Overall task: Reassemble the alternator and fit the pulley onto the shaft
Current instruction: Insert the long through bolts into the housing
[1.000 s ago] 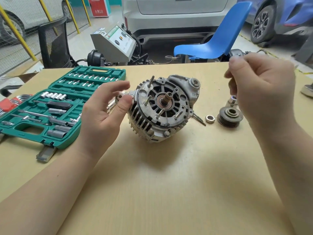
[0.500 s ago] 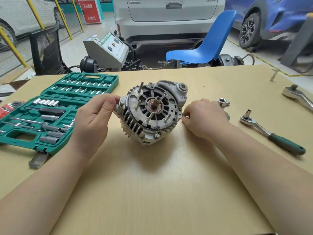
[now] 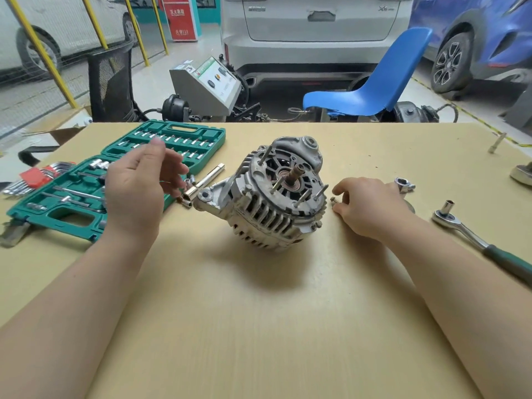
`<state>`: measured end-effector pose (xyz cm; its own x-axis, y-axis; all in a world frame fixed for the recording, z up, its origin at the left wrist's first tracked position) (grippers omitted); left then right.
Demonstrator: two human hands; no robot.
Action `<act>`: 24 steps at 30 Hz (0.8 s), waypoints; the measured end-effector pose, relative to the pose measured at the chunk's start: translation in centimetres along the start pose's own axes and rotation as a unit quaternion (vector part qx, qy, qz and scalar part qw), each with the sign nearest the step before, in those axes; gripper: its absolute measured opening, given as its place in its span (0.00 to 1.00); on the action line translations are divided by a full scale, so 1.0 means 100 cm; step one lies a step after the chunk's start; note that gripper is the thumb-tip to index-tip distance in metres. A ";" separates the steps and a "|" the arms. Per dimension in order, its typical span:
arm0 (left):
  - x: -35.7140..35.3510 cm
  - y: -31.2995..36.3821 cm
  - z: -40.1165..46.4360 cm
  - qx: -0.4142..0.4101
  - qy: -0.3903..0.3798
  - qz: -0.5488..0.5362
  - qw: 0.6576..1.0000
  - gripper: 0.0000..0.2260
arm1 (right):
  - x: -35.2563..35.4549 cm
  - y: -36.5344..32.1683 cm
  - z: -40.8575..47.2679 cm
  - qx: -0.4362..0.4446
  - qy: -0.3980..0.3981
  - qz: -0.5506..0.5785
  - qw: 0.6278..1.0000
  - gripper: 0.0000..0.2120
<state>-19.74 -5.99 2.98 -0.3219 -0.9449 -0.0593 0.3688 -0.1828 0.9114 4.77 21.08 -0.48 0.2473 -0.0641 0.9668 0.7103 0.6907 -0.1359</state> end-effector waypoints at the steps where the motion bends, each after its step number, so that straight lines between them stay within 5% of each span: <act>1: -0.001 -0.002 0.000 0.007 -0.011 0.010 1.000 0.18 | -0.001 -0.001 0.000 0.004 0.001 -0.006 1.000 0.12; 6: -0.020 -0.003 -0.017 -0.028 -0.133 0.127 0.983 0.14 | -0.001 -0.003 -0.003 0.018 0.020 0.002 1.000 0.06; 9: -0.021 0.004 -0.028 -0.077 -0.125 0.156 0.977 0.15 | 0.002 -0.006 -0.006 0.026 0.029 0.020 0.999 0.03; 15: -0.012 0.009 -0.025 -0.045 -0.297 0.016 0.954 0.15 | 0.018 -0.004 -0.012 0.024 0.091 0.152 0.984 0.05; 17: -0.011 0.007 -0.017 -0.028 -0.295 -0.006 0.955 0.15 | 0.026 -0.003 -0.015 0.020 0.129 0.249 0.960 0.06; 21: 0.009 -0.002 0.009 0.056 -0.114 -0.073 0.989 0.13 | 0.031 -0.013 -0.025 -0.030 0.118 0.425 0.897 0.11; 24: 0.006 -0.013 0.010 0.125 -0.080 -0.087 0.985 0.08 | 0.011 -0.033 -0.037 -0.144 -0.014 0.622 0.770 0.15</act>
<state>-21.29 -6.07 2.20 -0.5018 -0.8468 -0.1763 0.0765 -0.2465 0.9661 5.11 16.07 0.25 0.8424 0.5362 0.0537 0.0533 0.0163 -0.9984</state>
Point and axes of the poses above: each hand's wrist, its own z-axis towards the middle knuckle, its own x-axis out of the back of the hand, y = z × x, the point moved 5 cm from there along z, towards the middle knuckle, and after that the axes turned 7 degrees about y, right-handed, at the moved point
